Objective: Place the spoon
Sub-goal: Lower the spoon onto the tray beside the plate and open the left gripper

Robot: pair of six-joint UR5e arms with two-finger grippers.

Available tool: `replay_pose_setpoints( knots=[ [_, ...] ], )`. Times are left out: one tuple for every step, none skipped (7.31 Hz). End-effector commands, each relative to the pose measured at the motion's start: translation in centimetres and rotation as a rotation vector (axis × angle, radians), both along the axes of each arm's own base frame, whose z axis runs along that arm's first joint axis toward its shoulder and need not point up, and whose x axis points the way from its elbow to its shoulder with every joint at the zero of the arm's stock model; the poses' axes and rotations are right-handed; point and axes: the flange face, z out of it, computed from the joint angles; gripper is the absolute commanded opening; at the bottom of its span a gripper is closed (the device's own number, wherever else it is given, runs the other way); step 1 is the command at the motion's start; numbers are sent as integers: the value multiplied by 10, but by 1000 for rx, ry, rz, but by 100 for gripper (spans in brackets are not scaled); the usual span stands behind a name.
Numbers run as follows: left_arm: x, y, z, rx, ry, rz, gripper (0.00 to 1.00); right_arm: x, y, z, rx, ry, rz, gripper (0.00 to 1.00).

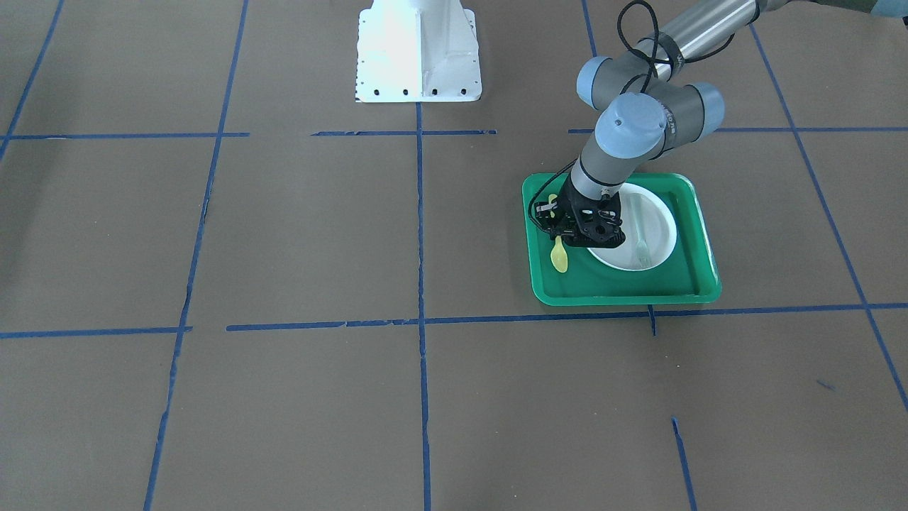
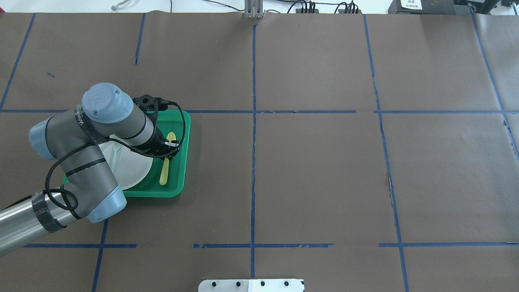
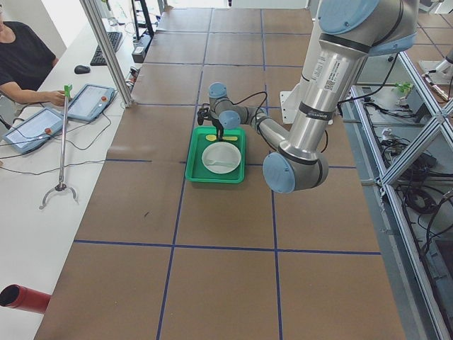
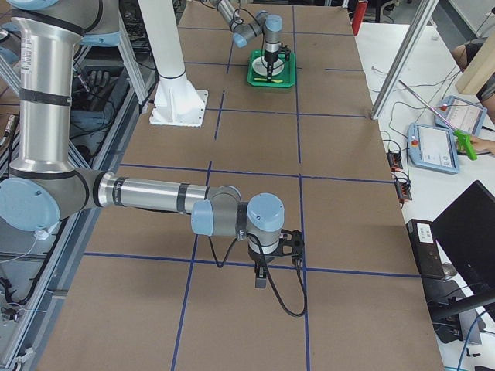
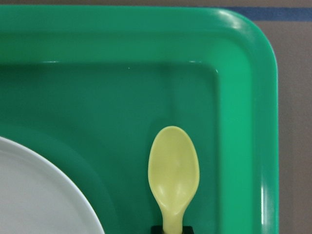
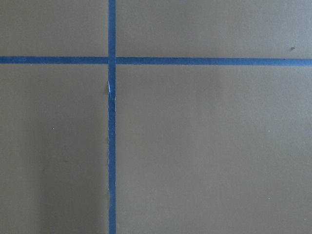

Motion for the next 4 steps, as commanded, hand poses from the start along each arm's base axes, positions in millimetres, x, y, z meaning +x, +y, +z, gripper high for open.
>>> replay_pose_setpoints(
  knots=[
    [-4, 1, -7, 10, 11, -2, 35, 0, 0, 0, 0, 0, 0, 100],
    [-4, 1, -6, 10, 9, -1, 36, 0, 0, 0, 0, 0, 0, 100],
    [-8, 2, -11, 13, 15, -3, 36, 0, 0, 0, 0, 0, 0, 100],
    [-19, 2, -23, 28, 34, -13, 36, 0, 0, 0, 0, 0, 0, 100]
  ],
)
